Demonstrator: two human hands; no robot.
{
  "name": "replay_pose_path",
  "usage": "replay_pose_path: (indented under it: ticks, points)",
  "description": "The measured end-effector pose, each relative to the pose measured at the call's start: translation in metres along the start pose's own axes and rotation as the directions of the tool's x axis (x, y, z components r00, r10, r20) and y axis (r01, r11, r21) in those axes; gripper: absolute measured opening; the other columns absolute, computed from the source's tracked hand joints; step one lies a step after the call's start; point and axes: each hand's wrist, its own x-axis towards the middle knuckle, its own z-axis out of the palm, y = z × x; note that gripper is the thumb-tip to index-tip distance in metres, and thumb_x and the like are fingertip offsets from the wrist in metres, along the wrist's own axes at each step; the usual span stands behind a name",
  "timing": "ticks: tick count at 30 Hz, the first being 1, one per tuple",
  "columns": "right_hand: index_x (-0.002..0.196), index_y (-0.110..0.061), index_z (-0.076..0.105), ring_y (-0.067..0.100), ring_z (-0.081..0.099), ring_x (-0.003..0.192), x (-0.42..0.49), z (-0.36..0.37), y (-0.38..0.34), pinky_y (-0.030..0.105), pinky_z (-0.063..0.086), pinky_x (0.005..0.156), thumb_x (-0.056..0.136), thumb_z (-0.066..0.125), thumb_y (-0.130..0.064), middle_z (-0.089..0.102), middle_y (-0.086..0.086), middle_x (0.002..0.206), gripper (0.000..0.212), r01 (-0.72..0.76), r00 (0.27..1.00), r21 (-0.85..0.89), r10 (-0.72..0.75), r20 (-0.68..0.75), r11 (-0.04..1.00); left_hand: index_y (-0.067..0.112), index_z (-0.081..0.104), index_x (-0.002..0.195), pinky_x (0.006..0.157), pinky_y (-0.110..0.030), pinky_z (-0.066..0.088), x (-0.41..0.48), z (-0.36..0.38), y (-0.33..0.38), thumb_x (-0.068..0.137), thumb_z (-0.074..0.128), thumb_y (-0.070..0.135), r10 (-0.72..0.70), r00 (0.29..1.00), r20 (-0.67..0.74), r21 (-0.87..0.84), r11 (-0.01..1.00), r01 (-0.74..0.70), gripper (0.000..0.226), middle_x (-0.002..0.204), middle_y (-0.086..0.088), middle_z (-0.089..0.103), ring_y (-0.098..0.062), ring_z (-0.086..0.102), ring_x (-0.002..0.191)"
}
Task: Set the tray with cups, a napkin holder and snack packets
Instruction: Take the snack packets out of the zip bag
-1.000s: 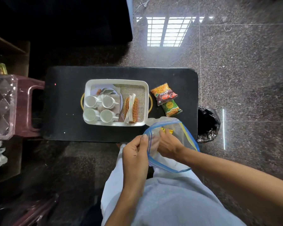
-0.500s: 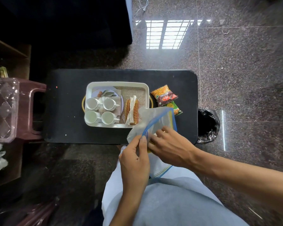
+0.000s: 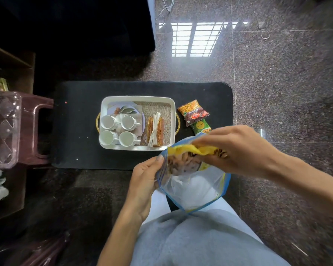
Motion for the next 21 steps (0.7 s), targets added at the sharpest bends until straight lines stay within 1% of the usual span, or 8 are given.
replay_pose_path:
  ticks: [3, 5, 7, 11, 14, 16, 18, 21]
  points:
    - [0.110, -0.017, 0.076, 0.010, 0.074, 0.077, -0.001, -0.005, 0.007, 0.033, 0.058, 0.063, 0.087, 0.076, -0.026, 0.078, -0.004, 0.094, 0.025, -0.168, 0.962, 0.232, 0.210, -0.171, 0.958, 0.018, 0.085, 0.089, 0.083, -0.030, 0.059, 0.003, 0.006, -0.002, 0.103, 0.054, 0.019, -0.004, 0.999, -0.037, -0.018, 1.000, 0.003, 0.034, 0.096, -0.007, 0.081, -0.016, 0.074, 0.088]
    - [0.105, -0.020, 0.077, 0.000, 0.072, 0.073, 0.000, -0.005, 0.012, 0.026, 0.059, 0.061, 0.084, 0.079, -0.025, 0.078, -0.009, 0.089, 0.021, -0.272, 0.886, 0.467, 0.408, -0.219, 0.841, 0.023, 0.086, 0.088, 0.085, -0.027, 0.059, 0.005, 0.011, -0.003, 0.103, 0.054, 0.019, -0.011, 0.999, -0.042, -0.029, 1.000, 0.010, 0.035, 0.101, -0.005, 0.083, -0.013, 0.077, 0.094]
    - [0.101, -0.024, 0.076, 0.009, 0.075, 0.075, 0.002, -0.005, 0.021, 0.026, 0.061, 0.063, 0.085, 0.077, -0.030, 0.079, -0.005, 0.086, 0.017, -0.342, 0.786, 0.673, 0.592, -0.178, 0.656, 0.021, 0.086, 0.090, 0.082, -0.022, 0.062, 0.006, 0.015, -0.005, 0.104, 0.053, 0.017, -0.026, 0.999, -0.047, -0.052, 0.998, 0.024, 0.036, 0.103, -0.006, 0.083, -0.012, 0.078, 0.096]
    - [0.099, -0.026, 0.073, 0.015, 0.075, 0.075, 0.012, 0.017, 0.061, 0.035, 0.062, 0.064, 0.091, 0.070, -0.037, 0.079, -0.001, 0.087, 0.014, -0.409, 0.532, 0.886, 0.846, 0.036, 0.219, 0.014, 0.081, 0.104, 0.081, -0.020, 0.061, 0.008, 0.021, -0.008, 0.103, 0.054, 0.016, -0.053, 0.997, -0.058, -0.054, 0.997, 0.050, 0.027, 0.108, -0.007, 0.082, -0.015, 0.077, 0.105]
    - [0.091, -0.024, 0.070, 0.008, 0.070, 0.061, 0.026, 0.050, 0.103, 0.024, 0.053, 0.057, 0.090, 0.068, -0.038, 0.076, -0.006, 0.075, 0.014, -0.378, 0.323, 0.920, 0.918, 0.231, -0.098, 0.013, 0.079, 0.108, 0.091, -0.028, 0.058, 0.010, 0.021, -0.012, 0.102, 0.057, 0.018, -0.058, 0.996, -0.061, -0.032, 0.998, 0.056, 0.023, 0.110, -0.005, 0.081, -0.016, 0.076, 0.109]
    - [0.093, -0.023, 0.068, 0.007, 0.068, 0.059, 0.035, 0.072, 0.130, 0.023, 0.050, 0.056, 0.087, 0.072, -0.037, 0.074, -0.006, 0.075, 0.016, -0.289, 0.237, 0.919, 0.910, 0.341, -0.270, 0.013, 0.080, 0.107, 0.087, -0.025, 0.059, 0.012, 0.022, -0.011, 0.101, 0.058, 0.017, -0.070, 0.995, -0.073, -0.036, 0.997, 0.068, 0.023, 0.109, -0.005, 0.082, -0.016, 0.076, 0.108]
    - [0.101, -0.022, 0.068, 0.010, 0.067, 0.063, 0.044, 0.092, 0.153, 0.023, 0.049, 0.053, 0.085, 0.075, -0.035, 0.073, -0.002, 0.082, 0.022, -0.208, 0.151, 0.899, 0.896, 0.418, -0.385, 0.012, 0.080, 0.105, 0.080, -0.021, 0.061, 0.013, 0.023, -0.011, 0.102, 0.057, 0.016, -0.082, 0.992, -0.098, -0.052, 0.996, 0.077, 0.024, 0.108, -0.006, 0.082, -0.016, 0.077, 0.105]
    - [0.112, -0.017, 0.067, 0.015, 0.068, 0.066, 0.054, 0.121, 0.177, 0.021, 0.051, 0.045, 0.088, 0.074, -0.029, 0.074, 0.001, 0.088, 0.028, -0.090, 0.056, 0.872, 0.871, 0.488, -0.482, 0.012, 0.081, 0.103, 0.072, -0.016, 0.059, 0.013, 0.024, -0.009, 0.103, 0.055, 0.013, -0.085, 0.989, -0.121, -0.063, 0.995, 0.078, 0.026, 0.105, -0.006, 0.082, -0.015, 0.078, 0.101]
